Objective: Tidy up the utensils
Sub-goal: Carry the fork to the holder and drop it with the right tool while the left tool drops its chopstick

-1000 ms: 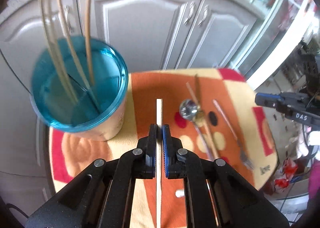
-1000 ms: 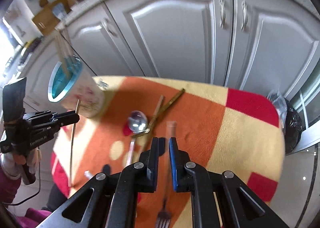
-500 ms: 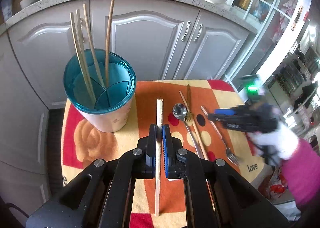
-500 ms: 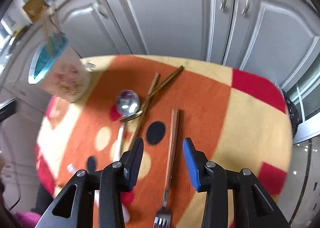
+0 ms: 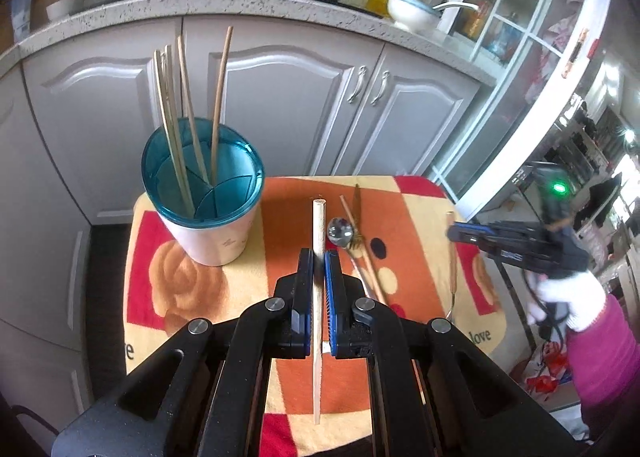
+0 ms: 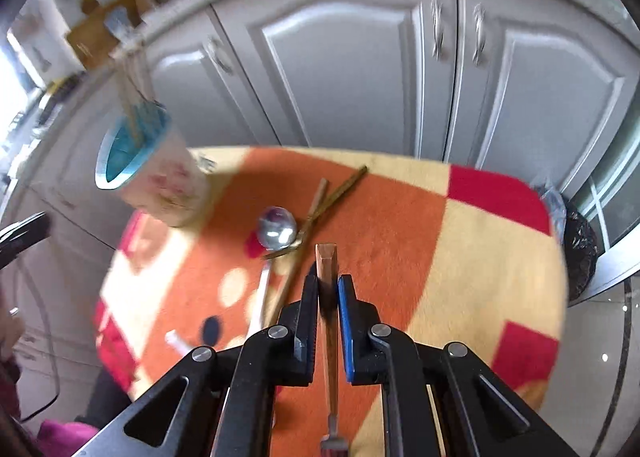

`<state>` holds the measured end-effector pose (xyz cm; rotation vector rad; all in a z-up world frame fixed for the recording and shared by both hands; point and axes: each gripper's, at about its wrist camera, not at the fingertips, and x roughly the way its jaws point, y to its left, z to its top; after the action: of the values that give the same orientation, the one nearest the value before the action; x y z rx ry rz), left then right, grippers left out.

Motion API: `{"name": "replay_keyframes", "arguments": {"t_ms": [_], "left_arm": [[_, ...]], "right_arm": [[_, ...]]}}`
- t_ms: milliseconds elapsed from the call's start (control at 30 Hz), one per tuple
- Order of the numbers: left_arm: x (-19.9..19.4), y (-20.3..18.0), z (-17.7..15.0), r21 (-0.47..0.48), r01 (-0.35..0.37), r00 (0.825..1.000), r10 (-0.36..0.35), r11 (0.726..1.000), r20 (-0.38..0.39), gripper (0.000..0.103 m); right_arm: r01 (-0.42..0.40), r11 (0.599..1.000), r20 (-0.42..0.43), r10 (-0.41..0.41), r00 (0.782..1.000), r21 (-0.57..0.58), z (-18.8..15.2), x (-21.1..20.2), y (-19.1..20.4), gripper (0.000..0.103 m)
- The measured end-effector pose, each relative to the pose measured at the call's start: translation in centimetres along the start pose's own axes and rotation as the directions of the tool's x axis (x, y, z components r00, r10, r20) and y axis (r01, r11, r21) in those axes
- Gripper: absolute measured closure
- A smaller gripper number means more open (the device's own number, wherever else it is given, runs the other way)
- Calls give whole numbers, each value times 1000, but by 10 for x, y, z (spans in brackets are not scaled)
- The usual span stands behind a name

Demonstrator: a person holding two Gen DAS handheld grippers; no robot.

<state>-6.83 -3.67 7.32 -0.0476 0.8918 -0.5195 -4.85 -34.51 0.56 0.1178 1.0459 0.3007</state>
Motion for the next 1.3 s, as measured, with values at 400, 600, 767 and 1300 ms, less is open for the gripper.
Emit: {"name": "replay_keyframes", "arguments": {"t_ms": [400, 600, 767, 1300], "left_arm": [[-33, -14, 6, 25, 6, 998, -7, 1000, 65, 99], [-56, -1, 25, -12, -11, 990, 13, 1000, 137, 99], [-80, 18, 55, -50, -67, 969, 77, 997, 236, 99], [-51, 80, 136, -146, -249, 883, 287, 957, 372, 99]], "right_arm": [[-8, 999, 146, 14, 989, -42, -33, -88, 24, 94], [-10, 995, 189, 29, 982, -102, -18, -112, 43, 94], [-28, 985, 249, 70, 966, -170, 16, -130, 69, 94], [-110, 930, 311, 226, 923, -351, 153, -105, 180, 94]]}}
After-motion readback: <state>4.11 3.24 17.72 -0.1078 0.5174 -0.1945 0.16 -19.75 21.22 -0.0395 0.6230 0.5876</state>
